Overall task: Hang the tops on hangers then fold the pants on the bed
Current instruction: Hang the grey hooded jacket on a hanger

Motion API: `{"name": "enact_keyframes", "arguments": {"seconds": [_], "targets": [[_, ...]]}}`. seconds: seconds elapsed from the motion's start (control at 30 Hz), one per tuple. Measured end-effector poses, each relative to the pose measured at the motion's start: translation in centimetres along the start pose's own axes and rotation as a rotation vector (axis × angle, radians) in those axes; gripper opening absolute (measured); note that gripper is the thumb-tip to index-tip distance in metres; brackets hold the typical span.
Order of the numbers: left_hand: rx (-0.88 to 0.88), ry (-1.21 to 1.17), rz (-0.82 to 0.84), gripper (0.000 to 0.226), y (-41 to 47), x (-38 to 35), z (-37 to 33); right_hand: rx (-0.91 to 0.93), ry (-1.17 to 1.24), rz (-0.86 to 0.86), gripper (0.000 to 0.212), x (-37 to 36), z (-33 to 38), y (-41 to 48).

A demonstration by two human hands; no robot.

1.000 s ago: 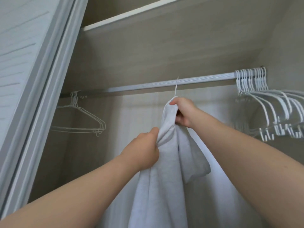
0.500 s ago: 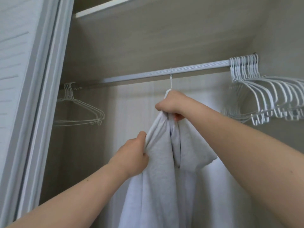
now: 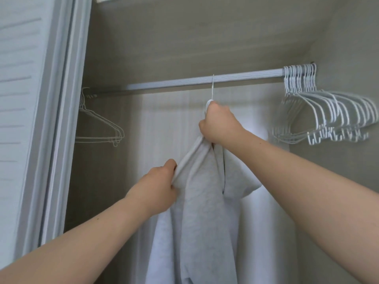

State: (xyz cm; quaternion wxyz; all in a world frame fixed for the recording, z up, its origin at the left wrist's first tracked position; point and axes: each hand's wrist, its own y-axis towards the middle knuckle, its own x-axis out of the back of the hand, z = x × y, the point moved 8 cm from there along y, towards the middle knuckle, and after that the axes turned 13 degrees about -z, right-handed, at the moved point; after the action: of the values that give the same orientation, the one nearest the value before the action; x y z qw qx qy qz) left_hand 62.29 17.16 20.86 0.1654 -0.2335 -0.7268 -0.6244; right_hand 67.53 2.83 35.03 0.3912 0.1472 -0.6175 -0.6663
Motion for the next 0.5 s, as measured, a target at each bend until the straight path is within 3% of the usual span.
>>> {"name": "enact_keyframes", "arguments": {"seconds": [0.23,0.5], "targets": [[0.043,0.075,-0.006,0.017,-0.3,2.5,1.9,0.025,0.217,-0.004,0.011,-3.1,0.7,0.7],[0.124,0.232,0.056,0.019,-0.7,4.1,4.8,0.039,0.466,0.042,0.023,-9.4,3.0,0.9]]}}
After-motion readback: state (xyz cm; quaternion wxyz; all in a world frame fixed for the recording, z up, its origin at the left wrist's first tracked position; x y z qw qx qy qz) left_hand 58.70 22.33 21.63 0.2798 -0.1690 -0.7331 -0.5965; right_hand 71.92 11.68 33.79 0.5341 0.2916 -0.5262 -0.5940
